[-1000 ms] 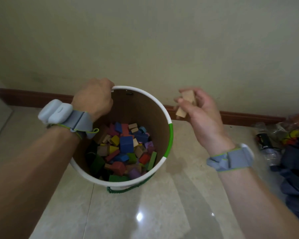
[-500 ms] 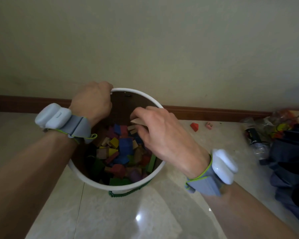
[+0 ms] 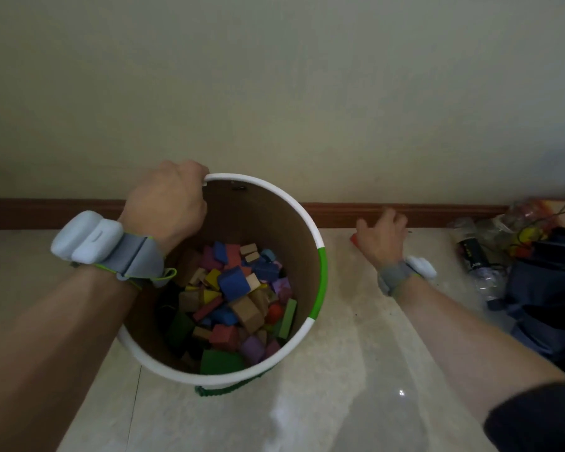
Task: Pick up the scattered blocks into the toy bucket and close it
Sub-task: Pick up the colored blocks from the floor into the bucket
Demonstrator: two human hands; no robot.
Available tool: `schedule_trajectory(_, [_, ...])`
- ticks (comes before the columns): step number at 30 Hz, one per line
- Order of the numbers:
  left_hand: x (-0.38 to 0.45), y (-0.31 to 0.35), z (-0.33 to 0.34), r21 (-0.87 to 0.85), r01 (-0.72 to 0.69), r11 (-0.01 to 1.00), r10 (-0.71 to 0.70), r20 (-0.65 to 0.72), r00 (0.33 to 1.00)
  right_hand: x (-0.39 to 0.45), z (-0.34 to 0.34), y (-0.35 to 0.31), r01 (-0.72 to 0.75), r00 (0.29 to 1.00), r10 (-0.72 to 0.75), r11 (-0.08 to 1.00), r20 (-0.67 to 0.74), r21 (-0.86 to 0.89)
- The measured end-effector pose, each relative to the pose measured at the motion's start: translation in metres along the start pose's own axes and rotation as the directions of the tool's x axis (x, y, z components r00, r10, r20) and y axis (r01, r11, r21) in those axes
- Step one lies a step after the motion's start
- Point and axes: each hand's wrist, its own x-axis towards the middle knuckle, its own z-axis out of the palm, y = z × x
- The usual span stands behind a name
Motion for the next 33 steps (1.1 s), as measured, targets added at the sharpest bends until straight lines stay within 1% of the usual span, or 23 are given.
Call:
schedule_trajectory(2, [-0.001, 0.002, 0.001, 0.007, -0.005, 1.0, 0.006, -0.009, 1.0, 0.011, 0.007, 0.035, -0.042, 0.995, 0.05, 0.996, 0.09, -0.081])
schedule_trajectory(4, [0.001, 0.004, 0.001, 0.014, -0.005, 1.0, 0.005, -0.01, 1.0, 0.022, 0.009, 0.054, -0.027, 0.992, 0.037, 0.996, 0.119, -0.088])
schedule_trajectory(6, [0.003, 0.005, 0.002, 0.018, -0.004, 1.0, 0.004, -0.007, 1.0, 0.032, 0.011, 0.062, -0.028, 0.993, 0.037, 0.997, 0.113, -0.078])
schedule_trajectory(9, [0.004, 0.004, 0.003, 0.013, 0.002, 1.0, -0.001, -0.01, 1.0, 0.044, 0.018, 0.06, -0.039, 0.981, 0.06, 0.993, 0.187, -0.114])
schedule_trajectory(12, [0.004, 0.003, 0.004, 0.005, -0.013, 1.0, 0.013, -0.017, 1.0, 0.044, 0.03, 0.058, 0.056, 0.984, -0.005, 0.959, 0.18, -0.277])
schedule_trajectory(14, [0.004, 0.003, 0.005, -0.002, -0.016, 1.0, 0.016, -0.019, 1.0, 0.034, 0.043, 0.06, 0.192, 0.973, -0.122, 0.9, 0.198, -0.391])
schedule_trajectory(16, [0.003, 0.003, 0.005, -0.007, -0.01, 1.0, 0.01, -0.021, 1.0, 0.02, 0.055, 0.063, 0.327, 0.939, -0.235, 0.836, 0.249, -0.441])
schedule_trajectory(17, [0.003, 0.003, 0.005, -0.003, -0.014, 1.0, 0.014, -0.026, 1.0, 0.014, 0.061, 0.065, 0.364, 0.928, -0.272, 0.806, 0.254, -0.466])
schedule_trajectory(18, [0.003, 0.003, 0.004, 0.002, -0.02, 1.0, 0.02, -0.029, 0.999, 0.007, 0.065, 0.065, 0.376, 0.925, -0.289, 0.788, 0.246, -0.487])
schedule_trajectory(20, [0.003, 0.002, 0.003, -0.001, -0.033, 0.999, 0.033, -0.025, 0.999, -0.008, 0.069, 0.063, 0.363, 0.931, -0.283, 0.791, 0.231, -0.492])
schedule_trajectory(22, [0.005, 0.0, 0.004, -0.01, -0.038, 0.999, 0.037, -0.006, 0.999, -0.021, 0.068, 0.062, 0.323, 0.942, -0.245, 0.848, 0.229, -0.42])
schedule_trajectory(24, [0.006, -0.002, 0.004, -0.025, -0.05, 0.998, 0.051, 0.032, 0.998, -0.035, 0.058, 0.056, 0.243, 0.961, -0.196, 0.937, 0.195, -0.253])
schedule_trajectory(26, [0.006, -0.007, 0.001, -0.055, -0.078, 0.995, 0.082, 0.066, 0.994, -0.053, 0.044, 0.044, 0.244, 0.964, -0.233, 0.966, 0.125, -0.083])
schedule_trajectory(28, [0.005, -0.012, -0.003, -0.092, -0.109, 0.99, 0.117, 0.086, 0.989, -0.07, 0.023, 0.023, 0.299, 0.954, -0.3, 0.953, 0.013, 0.047])
schedule_trajectory(30, [-0.001, -0.019, -0.01, -0.136, -0.137, 0.981, 0.151, 0.102, 0.983, -0.086, -0.007, -0.011, 0.382, 0.923, -0.368, 0.912, -0.114, 0.148])
schedule_trajectory(31, [-0.004, -0.024, -0.014, -0.152, -0.138, 0.979, 0.155, 0.112, 0.981, -0.094, -0.024, -0.03, 0.449, 0.889, -0.418, 0.875, -0.186, 0.179])
schedule_trajectory(33, [-0.009, -0.031, -0.019, -0.155, -0.127, 0.98, 0.152, 0.163, 0.975, -0.108, -0.056, -0.067, 0.595, 0.792, -0.521, 0.778, -0.319, 0.205])
